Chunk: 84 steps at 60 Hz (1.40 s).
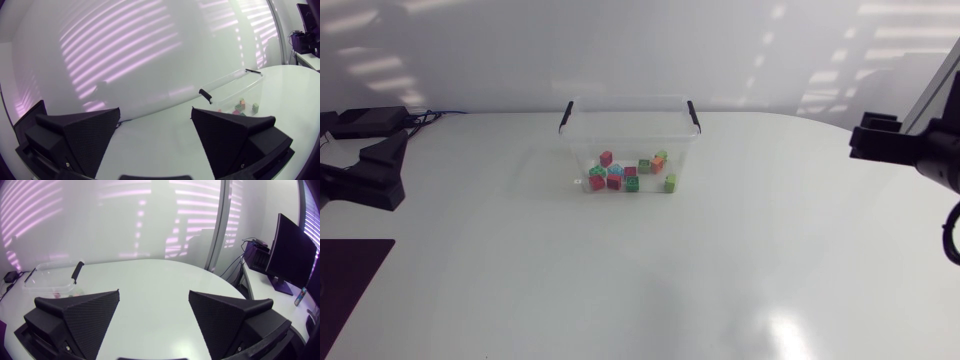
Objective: Place the duplo bricks in the container
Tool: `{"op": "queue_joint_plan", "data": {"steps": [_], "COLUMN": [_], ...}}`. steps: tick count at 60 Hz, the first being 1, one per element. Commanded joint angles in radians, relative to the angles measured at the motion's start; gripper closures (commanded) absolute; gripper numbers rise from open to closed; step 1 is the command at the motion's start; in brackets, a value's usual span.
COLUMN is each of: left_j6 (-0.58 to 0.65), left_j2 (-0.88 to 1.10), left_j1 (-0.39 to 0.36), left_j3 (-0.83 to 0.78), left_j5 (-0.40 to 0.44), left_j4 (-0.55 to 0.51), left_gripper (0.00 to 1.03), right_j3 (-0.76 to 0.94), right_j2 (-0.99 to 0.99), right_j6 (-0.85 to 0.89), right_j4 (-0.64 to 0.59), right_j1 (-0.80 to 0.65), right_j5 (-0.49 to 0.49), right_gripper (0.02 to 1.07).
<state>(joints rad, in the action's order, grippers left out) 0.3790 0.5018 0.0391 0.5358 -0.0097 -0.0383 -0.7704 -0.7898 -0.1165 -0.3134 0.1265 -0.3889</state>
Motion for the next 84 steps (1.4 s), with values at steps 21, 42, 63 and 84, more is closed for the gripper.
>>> {"op": "queue_joint_plan", "data": {"steps": [21,42,63,84], "left_j6": [0.021,-0.099,-0.243,-0.379], "left_j2": [-0.217,-0.325,-0.416,-0.502], "left_j1": [0.024,0.005,-0.018,-0.039], "left_j3": [-0.177,-0.298,-0.42,-0.536], "left_j5": [-0.007,-0.002,0.004,0.01], "left_j4": [0.009,0.019,0.029,0.038], "left_gripper": [0.04,0.04,0.04,0.04], "right_j3": [0.249,0.421,0.601,0.77], "right_j2": [0.32,0.492,0.645,0.79], "right_j6": [0.123,0.126,0.121,0.117], "right_j4": [0.048,0.127,0.223,0.313], "right_j1": [-0.105,-0.111,-0.119,-0.126], "right_j5": [0.038,0.143,0.269,0.389], "right_gripper": [0.07,0.07,0.07,0.07]}}
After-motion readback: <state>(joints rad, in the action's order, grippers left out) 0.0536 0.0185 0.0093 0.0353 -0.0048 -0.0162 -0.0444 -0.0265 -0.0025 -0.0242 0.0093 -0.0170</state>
